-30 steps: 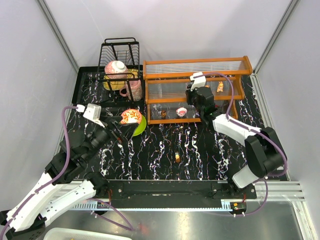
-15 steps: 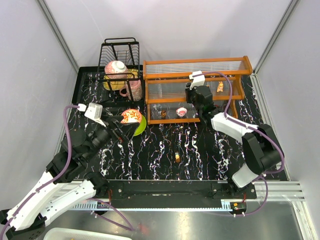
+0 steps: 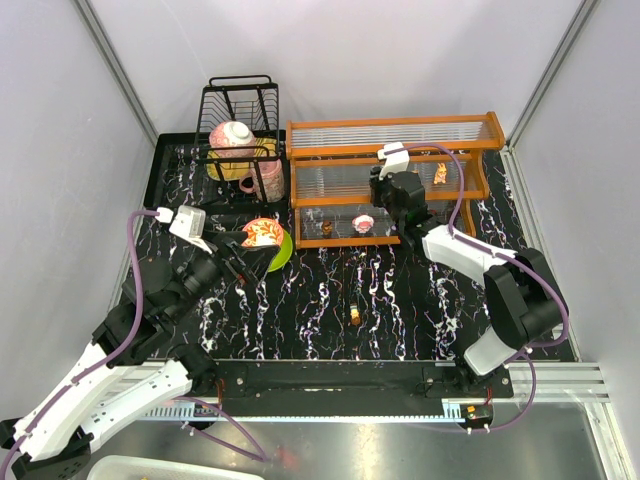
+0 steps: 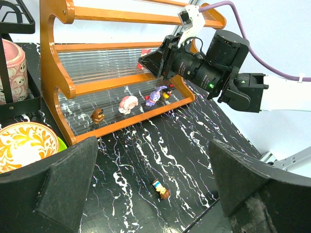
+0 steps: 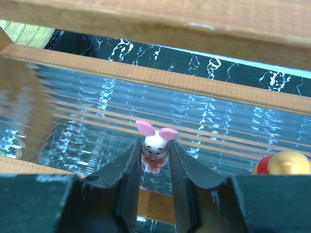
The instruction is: Place and organize the plastic toys onto the shelf
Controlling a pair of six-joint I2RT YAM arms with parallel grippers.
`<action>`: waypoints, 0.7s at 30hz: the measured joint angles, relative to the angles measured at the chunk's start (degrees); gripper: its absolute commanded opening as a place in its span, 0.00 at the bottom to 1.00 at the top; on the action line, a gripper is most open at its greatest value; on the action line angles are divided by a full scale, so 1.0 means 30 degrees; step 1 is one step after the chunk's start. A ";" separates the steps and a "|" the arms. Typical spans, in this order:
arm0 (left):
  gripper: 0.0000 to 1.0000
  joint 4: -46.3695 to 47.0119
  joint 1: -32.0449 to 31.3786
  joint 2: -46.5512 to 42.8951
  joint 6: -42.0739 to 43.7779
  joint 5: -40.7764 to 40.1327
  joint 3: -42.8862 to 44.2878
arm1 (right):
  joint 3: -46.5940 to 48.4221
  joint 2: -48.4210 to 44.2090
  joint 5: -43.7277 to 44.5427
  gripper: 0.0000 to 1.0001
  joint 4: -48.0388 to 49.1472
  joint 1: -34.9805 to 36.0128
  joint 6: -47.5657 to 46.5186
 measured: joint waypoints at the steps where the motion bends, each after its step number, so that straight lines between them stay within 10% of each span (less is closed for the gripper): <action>1: 0.99 0.0000 0.0000 0.0000 0.0000 0.0000 0.0000 | -0.0015 0.0000 -0.0073 0.40 -0.0015 0.0000 0.0000; 21: 0.99 -0.0007 0.0000 -0.0007 0.0000 -0.0015 0.0000 | -0.0080 -0.0823 -0.0277 0.72 -0.1610 -0.0015 0.0401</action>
